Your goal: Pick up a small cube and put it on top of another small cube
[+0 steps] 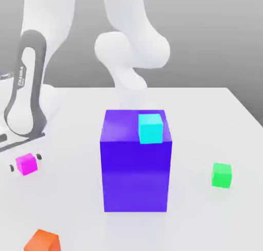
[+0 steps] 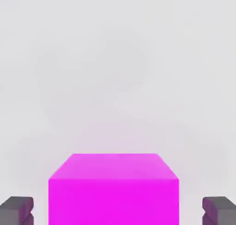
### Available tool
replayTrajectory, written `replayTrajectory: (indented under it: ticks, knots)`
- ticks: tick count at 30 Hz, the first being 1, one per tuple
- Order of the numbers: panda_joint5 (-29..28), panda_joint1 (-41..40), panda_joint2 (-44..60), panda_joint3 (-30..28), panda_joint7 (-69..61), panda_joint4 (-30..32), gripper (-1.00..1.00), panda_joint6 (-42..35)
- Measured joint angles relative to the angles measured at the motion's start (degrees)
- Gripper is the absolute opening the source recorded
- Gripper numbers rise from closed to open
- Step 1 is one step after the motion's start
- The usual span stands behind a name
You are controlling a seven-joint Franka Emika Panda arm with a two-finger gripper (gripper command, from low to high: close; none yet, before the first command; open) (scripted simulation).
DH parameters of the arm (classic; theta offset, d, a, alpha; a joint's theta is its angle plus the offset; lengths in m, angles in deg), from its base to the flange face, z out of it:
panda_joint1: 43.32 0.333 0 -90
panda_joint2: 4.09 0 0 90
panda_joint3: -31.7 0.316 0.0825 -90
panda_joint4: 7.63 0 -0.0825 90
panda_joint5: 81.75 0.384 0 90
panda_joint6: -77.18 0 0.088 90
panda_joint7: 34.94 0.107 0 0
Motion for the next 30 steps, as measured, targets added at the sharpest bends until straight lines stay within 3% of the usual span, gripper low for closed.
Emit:
replayTrajectory:
  ticks: [3,5,16,20,24,26,30]
  knots:
    - [0.82,-0.52,0.44,0.66,-0.69,-0.18,-1.0,0.15]
    - [-1.47,1.22,-1.04,-1.55,1.21,0.38,-1.0,-0.59]
    - [-30.51,21.24,-14.56,-24.74,22.63,5.76,-1.0,-5.89]
    - [-41.11,29.05,-19.17,-23.38,28.84,5.81,-1.0,-7.82]
    - [-46.88,37.86,-22.48,-20.05,31.44,5.45,-1.0,-10.24]
    - [-53.54,42.43,-23.72,-20.02,34.3,4.56,-1.0,-10.83]
    - [-69.29,37.39,-25.15,-21.9,40.66,1.62,-1.0,-12.44]
